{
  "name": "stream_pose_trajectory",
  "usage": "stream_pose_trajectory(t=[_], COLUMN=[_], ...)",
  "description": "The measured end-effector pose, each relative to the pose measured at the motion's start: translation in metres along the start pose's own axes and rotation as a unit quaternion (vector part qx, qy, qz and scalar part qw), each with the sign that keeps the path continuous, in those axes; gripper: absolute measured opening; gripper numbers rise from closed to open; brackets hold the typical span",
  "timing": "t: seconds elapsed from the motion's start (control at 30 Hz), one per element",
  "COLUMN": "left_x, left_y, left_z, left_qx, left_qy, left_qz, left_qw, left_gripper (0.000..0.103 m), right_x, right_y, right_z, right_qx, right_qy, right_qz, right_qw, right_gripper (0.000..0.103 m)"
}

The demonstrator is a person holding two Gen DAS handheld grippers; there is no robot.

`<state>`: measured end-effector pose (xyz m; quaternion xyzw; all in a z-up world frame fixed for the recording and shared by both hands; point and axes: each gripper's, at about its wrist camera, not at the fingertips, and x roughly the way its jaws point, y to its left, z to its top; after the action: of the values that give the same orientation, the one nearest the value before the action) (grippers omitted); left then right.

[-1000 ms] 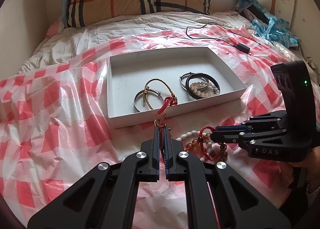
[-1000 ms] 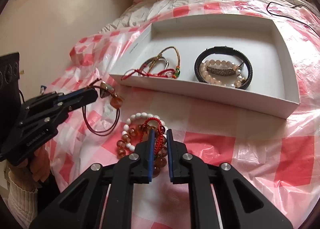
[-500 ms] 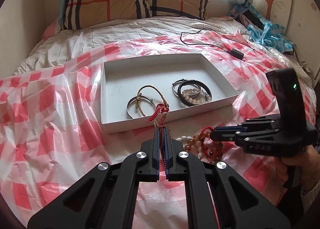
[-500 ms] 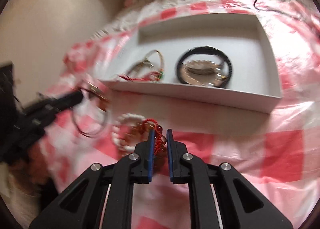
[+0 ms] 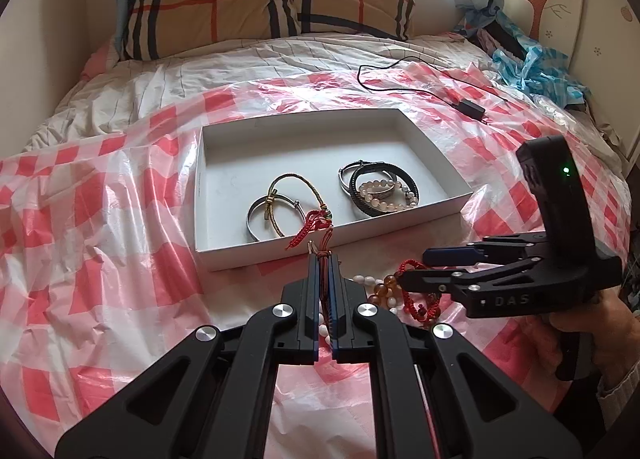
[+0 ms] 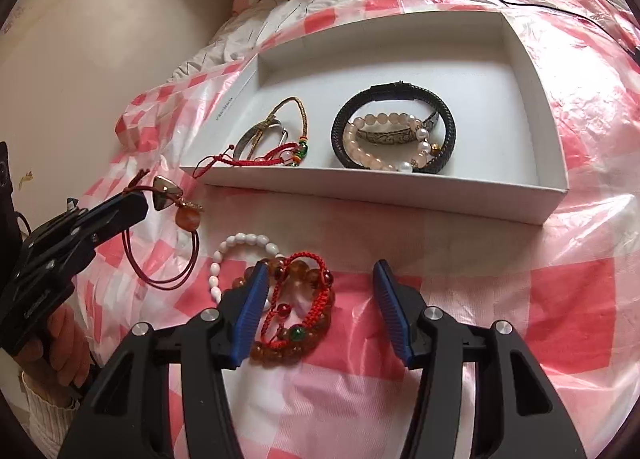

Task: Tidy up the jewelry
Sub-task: 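Lift both held bracelets off the bed toward the white box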

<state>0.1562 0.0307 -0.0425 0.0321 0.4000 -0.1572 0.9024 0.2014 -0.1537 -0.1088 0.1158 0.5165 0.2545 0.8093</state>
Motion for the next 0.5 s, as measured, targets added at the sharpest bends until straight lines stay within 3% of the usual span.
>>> stream_pose_trajectory(t=[0.13,0.4,0.5], left_x=[0.001,0.002,0.002], left_y=[-0.004,-0.005,-0.005], left_z=[0.001,0.002,0.002], left_qx=[0.001,-0.001,0.000], left_qy=[-0.001,-0.001,-0.001], left_qz=[-0.001,-0.001,-0.001], left_qw=[1.0000,1.0000,1.0000], left_gripper=[0.004,0.004,0.004], right_x=[-0.004,-0.026,-0.030], right_y=[-0.004,-0.003,-0.004], right_z=[0.002,0.002,0.002], right_qx=[0.014,0.021,0.021], right_qy=[-0.012,-0.048,-0.053], right_qz=[0.026,0.073,0.067], right_qw=[0.999,0.996,0.996], right_gripper=[0.009,0.004,0.004])
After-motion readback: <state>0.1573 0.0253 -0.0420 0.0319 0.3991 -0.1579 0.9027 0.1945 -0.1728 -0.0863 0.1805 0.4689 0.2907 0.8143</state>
